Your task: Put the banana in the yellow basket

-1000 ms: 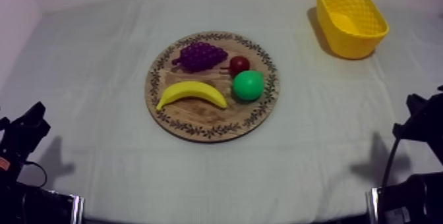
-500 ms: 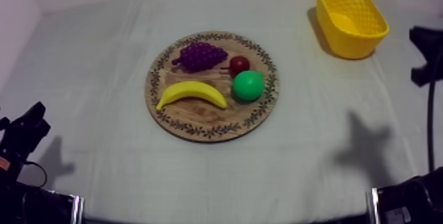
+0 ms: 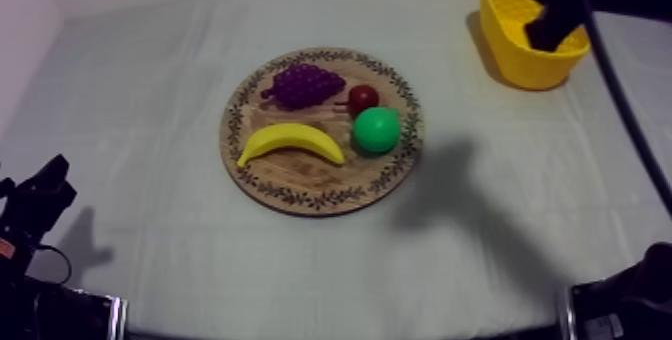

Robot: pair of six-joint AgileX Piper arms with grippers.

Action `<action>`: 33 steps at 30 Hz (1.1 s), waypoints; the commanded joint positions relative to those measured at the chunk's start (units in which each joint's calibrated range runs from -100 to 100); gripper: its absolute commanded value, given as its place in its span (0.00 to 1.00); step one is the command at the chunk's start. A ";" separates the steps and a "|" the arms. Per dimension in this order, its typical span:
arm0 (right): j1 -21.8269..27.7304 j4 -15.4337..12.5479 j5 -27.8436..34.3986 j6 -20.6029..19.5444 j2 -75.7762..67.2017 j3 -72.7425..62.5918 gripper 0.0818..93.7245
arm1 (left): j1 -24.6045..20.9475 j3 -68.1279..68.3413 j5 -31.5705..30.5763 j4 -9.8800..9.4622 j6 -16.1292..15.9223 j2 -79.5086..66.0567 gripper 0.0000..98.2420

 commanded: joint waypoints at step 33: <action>-9.53 -2.28 -1.16 9.31 19.91 -1.97 0.65 | 0.00 0.03 0.01 -0.01 -0.01 -0.03 0.00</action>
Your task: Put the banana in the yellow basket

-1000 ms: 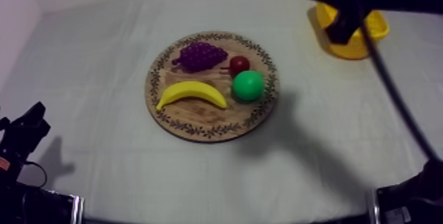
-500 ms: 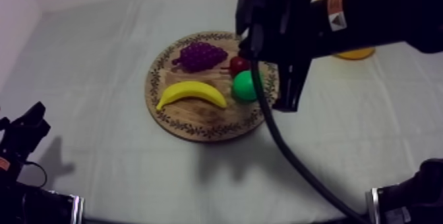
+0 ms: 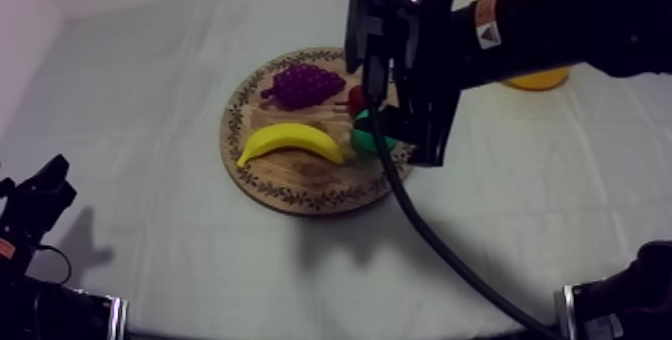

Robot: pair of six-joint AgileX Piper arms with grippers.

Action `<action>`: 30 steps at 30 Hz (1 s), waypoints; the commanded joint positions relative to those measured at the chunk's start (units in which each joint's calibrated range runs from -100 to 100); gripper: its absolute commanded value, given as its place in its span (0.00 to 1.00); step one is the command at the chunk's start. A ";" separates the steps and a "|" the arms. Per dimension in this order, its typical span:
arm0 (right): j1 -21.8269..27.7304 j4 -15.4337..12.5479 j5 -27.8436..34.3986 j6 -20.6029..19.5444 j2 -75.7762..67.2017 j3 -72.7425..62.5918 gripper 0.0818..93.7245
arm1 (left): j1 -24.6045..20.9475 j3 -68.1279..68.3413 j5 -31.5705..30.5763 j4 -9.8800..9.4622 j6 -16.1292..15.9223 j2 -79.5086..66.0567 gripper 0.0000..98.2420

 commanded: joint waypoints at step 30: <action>-1.24 0.30 10.97 -0.72 29.79 -20.24 0.64 | 0.00 0.03 0.01 -0.01 -0.01 -0.03 0.00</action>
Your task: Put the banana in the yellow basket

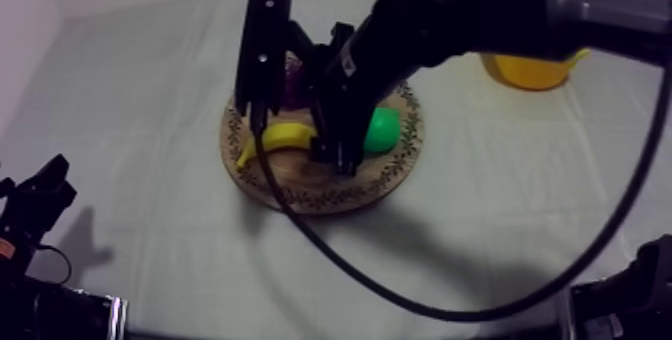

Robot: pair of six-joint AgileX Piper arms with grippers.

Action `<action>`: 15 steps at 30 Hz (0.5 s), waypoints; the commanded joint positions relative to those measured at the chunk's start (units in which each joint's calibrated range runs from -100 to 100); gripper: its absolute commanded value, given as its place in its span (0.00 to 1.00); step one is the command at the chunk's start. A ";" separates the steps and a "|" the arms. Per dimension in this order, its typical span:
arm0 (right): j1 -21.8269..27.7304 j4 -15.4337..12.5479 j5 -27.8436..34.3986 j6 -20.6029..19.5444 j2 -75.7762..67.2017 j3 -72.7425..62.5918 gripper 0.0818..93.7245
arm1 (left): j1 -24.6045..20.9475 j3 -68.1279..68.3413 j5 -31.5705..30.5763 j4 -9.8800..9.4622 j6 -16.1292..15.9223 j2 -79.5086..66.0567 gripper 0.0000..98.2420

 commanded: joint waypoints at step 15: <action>0.26 1.27 3.75 -2.17 14.91 -13.27 0.63 | 0.00 0.03 0.01 -0.01 -0.01 -0.03 0.00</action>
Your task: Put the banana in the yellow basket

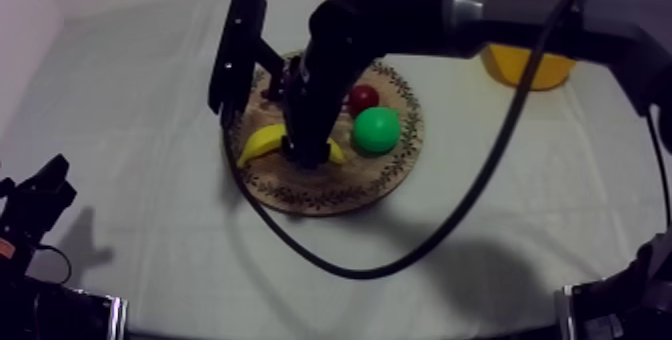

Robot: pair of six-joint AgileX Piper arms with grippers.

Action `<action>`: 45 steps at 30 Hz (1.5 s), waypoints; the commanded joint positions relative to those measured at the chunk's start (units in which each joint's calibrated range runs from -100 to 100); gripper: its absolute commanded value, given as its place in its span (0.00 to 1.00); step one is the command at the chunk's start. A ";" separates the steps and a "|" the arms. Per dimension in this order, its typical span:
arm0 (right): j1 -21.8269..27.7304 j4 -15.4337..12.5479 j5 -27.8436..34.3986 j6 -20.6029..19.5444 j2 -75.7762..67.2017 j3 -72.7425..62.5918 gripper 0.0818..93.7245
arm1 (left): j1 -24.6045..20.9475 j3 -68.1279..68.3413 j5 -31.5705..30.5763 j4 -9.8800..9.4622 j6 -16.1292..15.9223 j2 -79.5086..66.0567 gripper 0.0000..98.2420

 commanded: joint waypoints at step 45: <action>1.09 0.72 -2.56 0.30 12.34 -4.22 0.28 | 0.00 0.03 0.01 -0.01 -0.01 -0.03 0.00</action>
